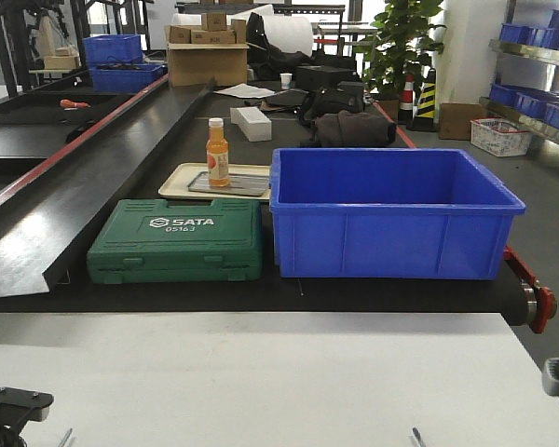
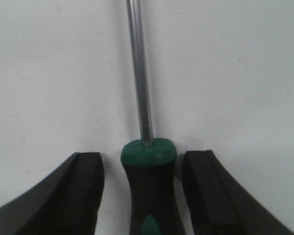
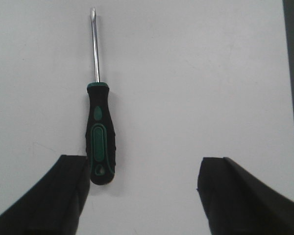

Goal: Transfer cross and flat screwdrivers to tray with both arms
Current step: 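Lower both grippers onto the green-handled screwdrivers lying on the table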

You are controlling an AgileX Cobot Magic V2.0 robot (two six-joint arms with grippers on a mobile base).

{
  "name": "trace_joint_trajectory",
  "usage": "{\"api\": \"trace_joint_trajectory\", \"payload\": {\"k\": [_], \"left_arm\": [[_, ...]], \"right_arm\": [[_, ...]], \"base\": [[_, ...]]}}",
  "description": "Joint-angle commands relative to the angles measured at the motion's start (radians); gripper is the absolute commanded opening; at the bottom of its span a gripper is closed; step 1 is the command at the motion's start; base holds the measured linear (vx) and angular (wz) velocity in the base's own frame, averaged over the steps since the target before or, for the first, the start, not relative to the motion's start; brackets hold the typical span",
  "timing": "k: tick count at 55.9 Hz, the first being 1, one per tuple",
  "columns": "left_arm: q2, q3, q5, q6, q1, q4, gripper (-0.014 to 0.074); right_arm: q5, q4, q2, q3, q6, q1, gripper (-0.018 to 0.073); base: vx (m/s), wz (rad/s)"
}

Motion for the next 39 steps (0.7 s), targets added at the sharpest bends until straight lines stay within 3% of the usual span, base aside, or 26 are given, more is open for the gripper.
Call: {"api": "trace_joint_trajectory", "payload": {"k": [1, 15, 22, 30, 39], "left_arm": [[-0.015, -0.013, -0.012, 0.002, 0.000, -0.015, 0.0486], [-0.015, -0.013, 0.012, 0.002, 0.000, -0.020, 0.0421], [-0.015, -0.013, 0.034, 0.002, 0.000, -0.022, 0.0318], [-0.015, -0.013, 0.035, 0.002, 0.000, -0.036, 0.0197], [-0.015, -0.013, 0.025, 0.002, 0.000, -0.066, 0.0119]], "right_arm": [[-0.008, 0.049, 0.090, -0.112, -0.061, 0.005, 0.0544], [0.005, -0.024, 0.369, -0.303, -0.038, 0.125, 0.0544], [0.050, -0.029, 0.490, -0.371, 0.027, 0.124, 0.0544], [0.071, -0.027, 0.577, -0.404, 0.027, 0.124, 0.0544], [0.057, 0.010, 0.642, -0.404, -0.002, 0.124, 0.0544]], "base": [[0.00, 0.00], [0.00, 0.00], [0.00, 0.00], [0.00, 0.00], [0.00, 0.00]]}}
